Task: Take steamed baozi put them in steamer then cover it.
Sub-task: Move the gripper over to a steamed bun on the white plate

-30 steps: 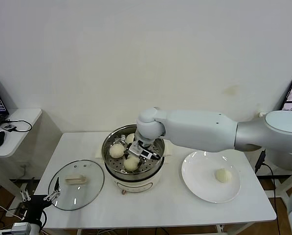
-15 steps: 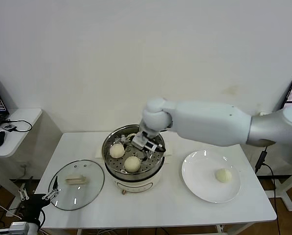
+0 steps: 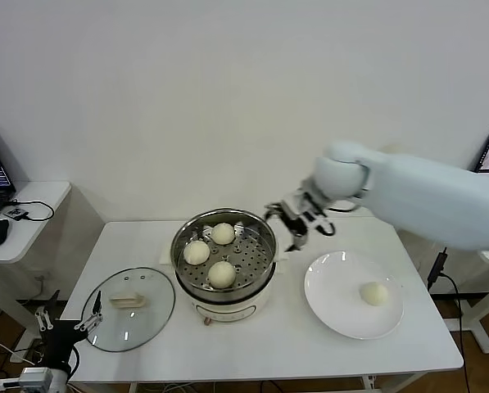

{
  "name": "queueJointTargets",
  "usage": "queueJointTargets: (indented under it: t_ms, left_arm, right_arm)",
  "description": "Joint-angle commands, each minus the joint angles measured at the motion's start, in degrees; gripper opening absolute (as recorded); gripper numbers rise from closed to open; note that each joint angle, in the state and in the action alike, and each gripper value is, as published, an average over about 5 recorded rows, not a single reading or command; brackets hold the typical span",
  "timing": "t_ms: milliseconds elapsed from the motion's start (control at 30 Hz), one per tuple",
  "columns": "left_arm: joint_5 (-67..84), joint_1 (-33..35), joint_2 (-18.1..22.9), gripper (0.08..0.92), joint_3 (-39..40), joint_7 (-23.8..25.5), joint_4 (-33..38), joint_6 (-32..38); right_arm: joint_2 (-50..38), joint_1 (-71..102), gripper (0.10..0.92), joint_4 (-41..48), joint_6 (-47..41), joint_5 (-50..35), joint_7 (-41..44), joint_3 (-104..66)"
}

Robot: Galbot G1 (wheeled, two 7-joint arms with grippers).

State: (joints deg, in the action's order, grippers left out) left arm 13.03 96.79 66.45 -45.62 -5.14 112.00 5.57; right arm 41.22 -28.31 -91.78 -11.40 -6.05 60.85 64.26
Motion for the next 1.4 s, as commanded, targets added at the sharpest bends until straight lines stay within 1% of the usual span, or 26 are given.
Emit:
queueJointTargets:
  t_ms: [33,300,500,1000,1400]
  left_arm:
    - [0.0,-0.3,-0.1,0.823,0.1,0.1,-0.1,-0.2]
    - [-0.2,-0.4,-0.3,0.823,0.4,0.1,-0.4,-0.6]
    - [-0.2,-0.2,-0.3,0.823,0.3,0.1,-0.6,-0.6]
    - [-0.3,0.4,-0.3,0.823,0.2,0.1,-0.4,-0.5]
    - [-0.4,0.4,-0.3,0.823,0.0,0.1,-0.5,-0.5]
  right_arm:
    - [-17.3,12.3,0.823,-1.0,-3.6,8.5,1.6,-6.8]
    - [-19.0,32.3,0.823,3.9,-3.5,14.5,1.7,-22.2]
    - [-17.4,39.4,0.823,7.8,-3.1,17.9,1.8,-28.1]
    - [-11.0,42.6,0.812,14.8,-1.8,23.4,0.6,-29.7]
    - [-7.1,41.8,0.778,18.0,-1.3,23.8,0.0,-29.7]
